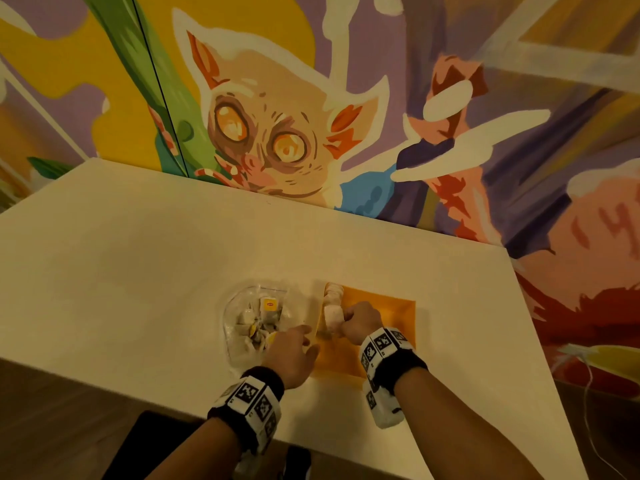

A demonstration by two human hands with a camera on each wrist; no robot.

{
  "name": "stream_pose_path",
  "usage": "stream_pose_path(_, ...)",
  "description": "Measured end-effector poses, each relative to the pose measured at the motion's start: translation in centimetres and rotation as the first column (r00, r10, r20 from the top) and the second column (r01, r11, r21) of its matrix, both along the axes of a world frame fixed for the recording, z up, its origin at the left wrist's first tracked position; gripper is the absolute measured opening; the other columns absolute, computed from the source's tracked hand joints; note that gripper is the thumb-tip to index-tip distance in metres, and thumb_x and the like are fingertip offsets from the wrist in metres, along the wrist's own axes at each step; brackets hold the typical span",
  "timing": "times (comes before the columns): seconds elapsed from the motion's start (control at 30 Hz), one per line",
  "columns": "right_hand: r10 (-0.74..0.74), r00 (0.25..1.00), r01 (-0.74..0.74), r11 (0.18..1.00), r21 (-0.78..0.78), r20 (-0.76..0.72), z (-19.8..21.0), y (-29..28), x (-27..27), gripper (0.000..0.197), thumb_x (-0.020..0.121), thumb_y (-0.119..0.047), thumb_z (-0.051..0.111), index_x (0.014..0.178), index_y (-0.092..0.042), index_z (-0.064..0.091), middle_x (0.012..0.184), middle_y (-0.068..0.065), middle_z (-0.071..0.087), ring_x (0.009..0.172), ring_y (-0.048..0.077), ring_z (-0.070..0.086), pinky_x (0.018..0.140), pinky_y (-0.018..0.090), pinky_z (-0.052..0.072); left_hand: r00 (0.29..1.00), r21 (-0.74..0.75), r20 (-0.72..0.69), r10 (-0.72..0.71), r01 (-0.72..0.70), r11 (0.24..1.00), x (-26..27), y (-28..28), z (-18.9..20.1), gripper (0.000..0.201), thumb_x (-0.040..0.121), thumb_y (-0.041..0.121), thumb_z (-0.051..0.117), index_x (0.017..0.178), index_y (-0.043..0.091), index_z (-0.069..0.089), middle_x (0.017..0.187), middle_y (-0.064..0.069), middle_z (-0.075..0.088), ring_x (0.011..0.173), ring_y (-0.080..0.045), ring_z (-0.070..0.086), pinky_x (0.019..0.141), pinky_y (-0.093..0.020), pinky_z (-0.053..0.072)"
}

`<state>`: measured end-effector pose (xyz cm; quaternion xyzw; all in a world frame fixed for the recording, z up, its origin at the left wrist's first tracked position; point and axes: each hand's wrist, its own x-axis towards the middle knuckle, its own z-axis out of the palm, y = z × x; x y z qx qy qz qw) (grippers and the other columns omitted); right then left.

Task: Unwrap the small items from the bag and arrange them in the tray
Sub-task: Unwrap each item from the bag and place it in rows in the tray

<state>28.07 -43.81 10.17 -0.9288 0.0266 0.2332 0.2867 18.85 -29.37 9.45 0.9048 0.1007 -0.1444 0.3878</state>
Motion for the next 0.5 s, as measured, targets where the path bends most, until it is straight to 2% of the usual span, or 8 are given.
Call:
stream_pose_path(0.07,0.007,1.0,-0.009,0.999,-0.049,-0.029,-0.3,0.5,-0.1,0.022,0.076,-0.025,0.076,0.063,-0.012,0.064,0.066,0.003,0.06,0.062,0.017,0.055,0.046,0.024,0.037,0.999,0.054,-0.041,-0.031,0.033,0.998,0.2,-0.1,-0.9,0.053,0.098,0.034,0.052,0.145,0.015,0.039,0.132,-0.004,0.059,0.118,-0.021,0.057,0.1,-0.036,0.046)
stream_pose_path(0.13,0.0,0.999,-0.003,0.998,-0.069,-0.044,-0.9,0.9,-0.1,0.029,0.078,-0.032,0.071,0.059,-0.013,0.059,0.06,0.002,0.054,0.055,0.017,0.051,0.042,0.023,0.031,0.995,0.074,-0.085,-0.043,0.049,0.996,0.4,-0.2,-1.7,0.051,0.099,0.032,0.05,0.145,0.014,0.038,0.133,-0.005,0.058,0.119,-0.022,0.056,0.101,-0.036,0.046)
stream_pose_path(0.2,0.019,0.998,-0.025,0.995,-0.096,-0.068,-1.6,1.3,0.2,0.03,0.076,-0.038,0.071,0.08,-0.008,0.069,0.074,0.005,0.064,0.066,0.02,0.059,0.045,0.022,0.037,0.993,0.063,-0.112,-0.038,0.045,0.997,0.6,-0.2,-2.4,0.046,0.099,0.028,0.05,0.142,0.014,0.043,0.13,-0.006,0.059,0.11,-0.023,0.061,0.095,-0.037,0.051)
stream_pose_path(0.3,0.032,0.997,-0.045,0.984,-0.17,-0.074,-2.2,1.8,0.7,0.047,0.079,-0.044,0.071,0.106,-0.007,0.065,0.103,0.011,0.067,0.086,0.024,0.063,0.049,0.024,0.037,0.993,0.054,-0.109,-0.034,0.04,0.998,0.8,-0.2,-3.2,0.037,0.098,0.025,0.05,0.134,0.015,0.053,0.125,-0.007,0.061,0.101,-0.023,0.064,0.088,-0.04,0.055)
stream_pose_path(0.37,0.021,0.997,-0.036,0.976,-0.214,-0.075,-2.3,2.1,0.9,0.045,0.086,-0.043,0.066,0.109,-0.005,0.058,0.114,0.013,0.063,0.1,0.028,0.062,0.049,0.026,0.033,0.994,0.053,-0.109,-0.031,0.037,0.998,0.8,-0.3,-3.5,0.033,0.099,0.023,0.05,0.13,0.015,0.056,0.123,-0.007,0.061,0.099,-0.023,0.065,0.087,-0.038,0.056)
stream_pose_path(0.43,0.019,0.997,-0.034,0.974,-0.222,-0.068,-2.2,2.4,1.3,0.035,0.09,-0.039,0.063,0.097,-0.007,0.053,0.12,0.014,0.061,0.107,0.028,0.06,0.047,0.024,0.031,0.994,0.047,-0.106,-0.027,0.032,0.998,0.9,-0.3,-3.7,0.031,0.098,0.022,0.05,0.128,0.015,0.058,0.121,-0.006,0.062,0.098,-0.022,0.065,0.087,-0.039,0.056)
stream_pose_path(0.47,0.018,0.996,-0.038,0.971,-0.235,-0.086,-2.0,2.6,1.5,0.032,0.091,-0.037,0.063,0.096,-0.007,0.054,0.121,0.014,0.061,0.108,0.027,0.06,0.048,0.023,0.035,0.993,0.044,-0.115,-0.025,0.03,0.999,0.9,-0.3,-3.8,0.031,0.098,0.022,0.05,0.127,0.015,0.059,0.12,-0.005,0.062,0.097,-0.022,0.065,0.088,-0.039,0.056)
stream_pose_path(0.5,0.021,0.995,-0.043,0.97,-0.239,-0.093,-2.1,2.7,1.6,0.033,0.091,-0.035,0.064,0.103,-0.006,0.056,0.122,0.013,0.061,0.11,0.026,0.06,0.055,0.023,0.043,0.992,0.037,-0.12,-0.026,0.03,0.999,0.9,-0.2,-3.9,0.032,0.098,0.023,0.05,0.128,0.015,0.059,0.12,-0.005,0.062,0.097,-0.022,0.065,0.088,-0.039,0.056)
